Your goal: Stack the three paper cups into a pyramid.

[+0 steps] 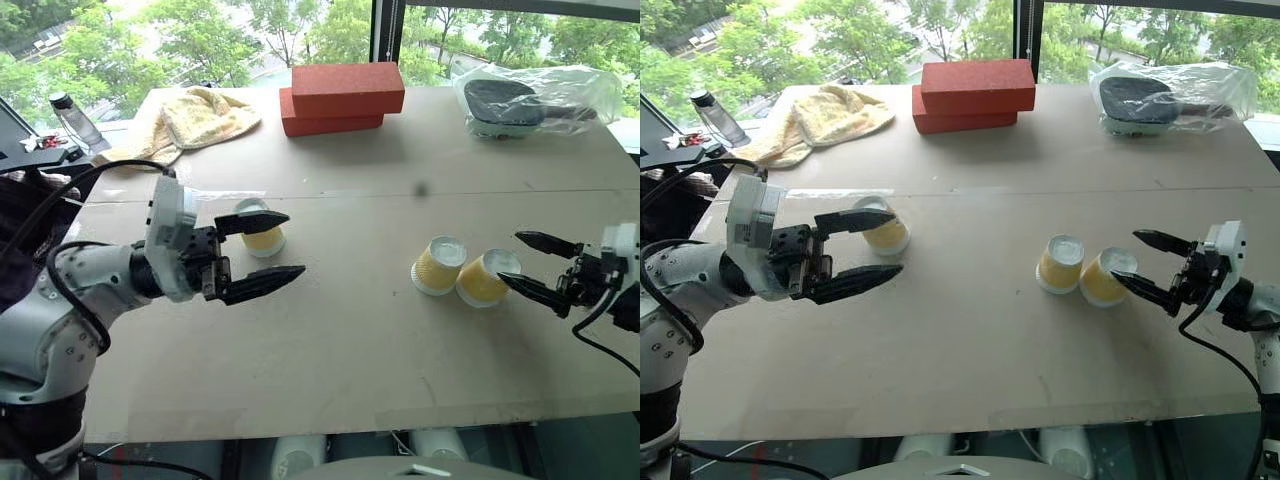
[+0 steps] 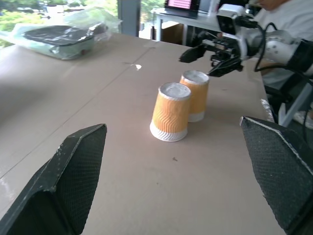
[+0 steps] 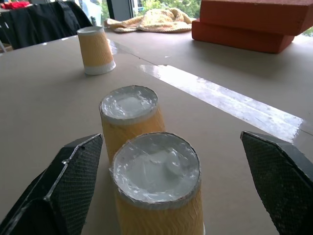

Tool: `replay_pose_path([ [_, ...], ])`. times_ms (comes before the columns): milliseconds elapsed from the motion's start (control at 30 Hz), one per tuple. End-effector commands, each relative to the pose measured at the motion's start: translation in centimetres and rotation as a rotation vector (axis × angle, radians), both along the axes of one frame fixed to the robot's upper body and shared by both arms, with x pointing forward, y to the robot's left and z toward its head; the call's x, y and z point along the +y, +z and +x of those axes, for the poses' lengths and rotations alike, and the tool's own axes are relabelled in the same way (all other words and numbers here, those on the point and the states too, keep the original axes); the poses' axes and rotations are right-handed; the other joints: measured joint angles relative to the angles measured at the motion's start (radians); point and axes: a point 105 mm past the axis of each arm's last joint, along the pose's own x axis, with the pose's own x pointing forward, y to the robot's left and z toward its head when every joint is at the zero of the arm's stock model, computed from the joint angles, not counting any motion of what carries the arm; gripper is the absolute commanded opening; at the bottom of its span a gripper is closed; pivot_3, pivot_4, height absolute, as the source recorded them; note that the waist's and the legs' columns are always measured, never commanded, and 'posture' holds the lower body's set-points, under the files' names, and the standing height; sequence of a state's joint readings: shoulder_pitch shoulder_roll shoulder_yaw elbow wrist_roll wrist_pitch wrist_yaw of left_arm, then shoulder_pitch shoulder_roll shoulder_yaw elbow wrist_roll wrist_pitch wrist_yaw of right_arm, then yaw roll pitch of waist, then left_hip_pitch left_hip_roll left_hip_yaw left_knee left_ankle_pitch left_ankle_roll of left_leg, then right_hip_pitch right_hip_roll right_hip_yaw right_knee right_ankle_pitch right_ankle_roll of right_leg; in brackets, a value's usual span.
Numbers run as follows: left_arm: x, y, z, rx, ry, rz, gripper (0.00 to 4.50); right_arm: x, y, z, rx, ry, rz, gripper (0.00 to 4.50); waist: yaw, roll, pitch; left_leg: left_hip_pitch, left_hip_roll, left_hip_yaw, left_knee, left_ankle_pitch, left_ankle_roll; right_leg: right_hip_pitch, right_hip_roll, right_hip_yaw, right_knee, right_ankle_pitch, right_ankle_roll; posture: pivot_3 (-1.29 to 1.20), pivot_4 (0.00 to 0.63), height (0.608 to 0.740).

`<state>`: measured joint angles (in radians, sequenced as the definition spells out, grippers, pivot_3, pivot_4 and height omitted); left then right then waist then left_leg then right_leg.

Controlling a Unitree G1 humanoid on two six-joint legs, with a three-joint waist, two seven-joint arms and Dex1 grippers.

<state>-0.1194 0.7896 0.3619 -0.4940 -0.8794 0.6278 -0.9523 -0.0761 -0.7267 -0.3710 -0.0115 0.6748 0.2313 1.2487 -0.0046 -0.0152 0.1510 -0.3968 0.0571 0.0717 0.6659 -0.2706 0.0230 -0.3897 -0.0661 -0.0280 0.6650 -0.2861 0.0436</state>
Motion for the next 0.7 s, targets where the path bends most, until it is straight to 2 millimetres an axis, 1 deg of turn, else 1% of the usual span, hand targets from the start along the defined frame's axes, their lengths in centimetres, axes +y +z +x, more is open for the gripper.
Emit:
replay_pose_path([
  [33, 1.1, 0.0, 1.2, -0.118, 0.254, -0.1, 4.5, 0.0, 3.5, -0.9, -0.116, 0.028, 0.072, 4.46, 0.0, 0.0, 0.0, 0.002, 0.0, 0.0, 0.0, 0.0, 0.0, 0.002, 0.0, 0.0, 0.0, 0.0, 0.0, 0.0, 0.15, 0.73],
  [167, 2.7, -1.1, 2.7, -0.174, 0.443, -0.162, 4.5, -0.2, 3.1, -1.1, -0.106, 0.024, 0.066, 4.46, 0.008, -0.002, -0.001, 0.003, -0.001, -0.003, 0.002, -0.001, 0.002, 0.006, 0.0, -0.002, -0.001, 0.0, 0.0, 0.0, 0.15, 0.73],
  [267, 4.0, -2.0, 4.2, -0.216, 0.55, -0.148, 4.5, 0.0, 3.1, -1.1, -0.104, 0.032, 0.074, 4.46, 0.018, -0.002, -0.001, 0.007, -0.002, -0.003, 0.002, -0.002, 0.004, 0.01, -0.001, -0.002, -0.001, 0.0, 0.0, 0.0, 0.15, 0.73],
  [467, 4.4, -3.5, 6.4, -0.203, 0.598, -0.121, 4.5, 0.7, 3.5, -1.4, -0.109, 0.058, 0.093, 4.46, 0.019, -0.002, -0.001, 0.009, -0.002, -0.002, 0.002, -0.003, 0.005, 0.012, -0.001, -0.004, -0.002, 0.0, 0.0, 0.0, 0.15, 0.73],
  [567, 4.3, -4.6, 7.2, -0.169, 0.602, -0.1, 4.5, 0.9, 3.4, -1.7, -0.107, 0.065, 0.091, 4.46, 0.019, -0.002, -0.001, 0.009, -0.002, -0.002, 0.002, -0.003, 0.005, 0.012, -0.001, -0.005, -0.002, 0.0, 0.0, 0.0, 0.15, 0.73],
  [700, 4.3, -5.3, 8.1, -0.151, 0.605, -0.091, 4.5, 1.0, 3.3, -2.0, -0.107, 0.065, 0.09, 4.46, 0.018, -0.002, -0.001, 0.009, -0.001, -0.002, 0.002, -0.003, 0.005, 0.012, -0.001, -0.005, -0.002, 0.0, 0.0, 0.0, 0.15, 0.73],
])
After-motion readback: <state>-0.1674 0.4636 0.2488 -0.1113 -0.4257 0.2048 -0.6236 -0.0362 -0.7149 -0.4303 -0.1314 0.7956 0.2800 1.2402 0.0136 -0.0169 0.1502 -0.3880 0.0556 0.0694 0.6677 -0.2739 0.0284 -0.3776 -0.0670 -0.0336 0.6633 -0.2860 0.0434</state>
